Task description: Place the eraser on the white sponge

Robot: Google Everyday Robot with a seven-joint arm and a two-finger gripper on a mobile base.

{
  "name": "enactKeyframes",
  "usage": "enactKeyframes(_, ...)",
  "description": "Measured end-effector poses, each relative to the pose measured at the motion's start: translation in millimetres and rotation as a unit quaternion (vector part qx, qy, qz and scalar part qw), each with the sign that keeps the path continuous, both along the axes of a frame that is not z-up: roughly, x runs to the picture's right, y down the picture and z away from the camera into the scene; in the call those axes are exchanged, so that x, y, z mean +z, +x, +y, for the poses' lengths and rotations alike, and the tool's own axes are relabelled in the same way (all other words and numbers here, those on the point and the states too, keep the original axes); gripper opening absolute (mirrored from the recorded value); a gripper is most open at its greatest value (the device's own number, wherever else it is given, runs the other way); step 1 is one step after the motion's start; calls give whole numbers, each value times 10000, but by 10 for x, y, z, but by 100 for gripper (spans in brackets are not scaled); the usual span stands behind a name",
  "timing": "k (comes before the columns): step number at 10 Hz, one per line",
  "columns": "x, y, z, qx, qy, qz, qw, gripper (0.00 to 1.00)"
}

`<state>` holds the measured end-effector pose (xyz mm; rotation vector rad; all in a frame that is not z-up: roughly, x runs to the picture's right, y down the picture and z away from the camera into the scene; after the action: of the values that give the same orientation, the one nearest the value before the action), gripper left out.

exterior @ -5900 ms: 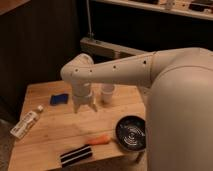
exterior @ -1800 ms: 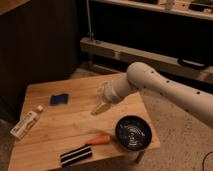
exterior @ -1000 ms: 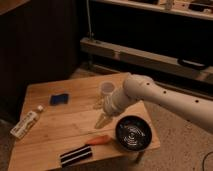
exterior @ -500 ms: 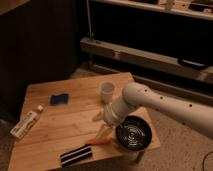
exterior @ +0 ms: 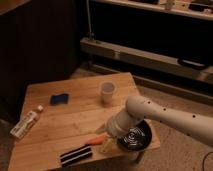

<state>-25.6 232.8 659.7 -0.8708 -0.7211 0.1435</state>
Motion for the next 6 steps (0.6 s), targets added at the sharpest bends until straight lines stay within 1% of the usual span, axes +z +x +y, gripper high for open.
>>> enactKeyframes(5, 4, -5, -10, 3, 2, -23, 10000, 65)
enactKeyframes(6, -10, -52, -4, -99, 17, -179, 9998, 65)
